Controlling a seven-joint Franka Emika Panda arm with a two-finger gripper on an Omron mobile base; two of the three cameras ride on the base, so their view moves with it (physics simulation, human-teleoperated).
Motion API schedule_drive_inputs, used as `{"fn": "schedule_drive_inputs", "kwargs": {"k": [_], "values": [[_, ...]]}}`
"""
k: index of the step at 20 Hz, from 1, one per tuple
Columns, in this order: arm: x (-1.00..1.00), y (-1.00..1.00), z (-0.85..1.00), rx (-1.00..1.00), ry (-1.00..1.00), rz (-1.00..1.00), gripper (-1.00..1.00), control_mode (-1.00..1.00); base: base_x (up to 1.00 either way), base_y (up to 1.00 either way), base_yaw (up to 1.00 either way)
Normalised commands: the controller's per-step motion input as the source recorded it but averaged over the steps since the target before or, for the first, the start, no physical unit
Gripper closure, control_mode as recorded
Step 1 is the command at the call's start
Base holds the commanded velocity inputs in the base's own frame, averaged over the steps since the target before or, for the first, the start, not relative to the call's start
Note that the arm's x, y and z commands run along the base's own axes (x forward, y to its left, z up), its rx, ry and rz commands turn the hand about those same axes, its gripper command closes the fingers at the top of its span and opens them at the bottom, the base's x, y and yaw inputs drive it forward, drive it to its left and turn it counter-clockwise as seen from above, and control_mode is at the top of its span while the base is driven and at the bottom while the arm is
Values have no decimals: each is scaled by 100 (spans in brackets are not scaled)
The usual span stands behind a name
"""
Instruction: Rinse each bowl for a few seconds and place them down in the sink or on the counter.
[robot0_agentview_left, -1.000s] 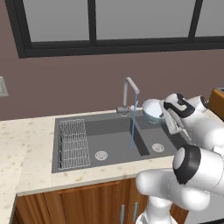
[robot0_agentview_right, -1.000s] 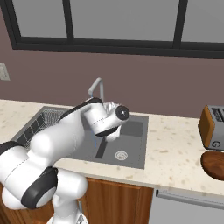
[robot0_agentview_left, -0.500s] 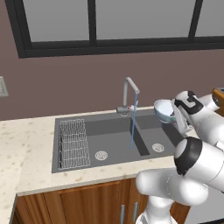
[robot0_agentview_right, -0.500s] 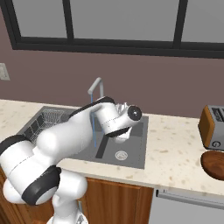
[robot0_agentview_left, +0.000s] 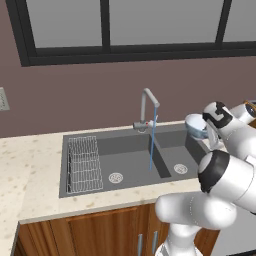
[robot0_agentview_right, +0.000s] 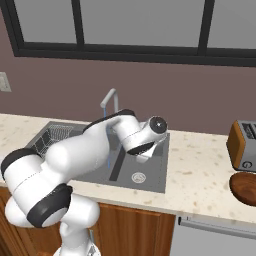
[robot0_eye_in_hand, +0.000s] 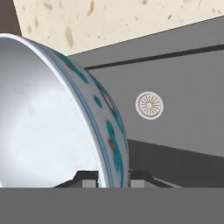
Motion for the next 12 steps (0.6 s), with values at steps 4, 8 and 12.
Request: {"fn": "schedule_drive_inputs", "kwargs": {"k": [4,8,12], "values": [[0,-17,0,0,1,-20,100,-100,0,0,0],[0,-23,-2,0,0,-17,100,-100,0,0,0],[0,-26,-5,0,0,-16,100,-100,0,0,0]]}}
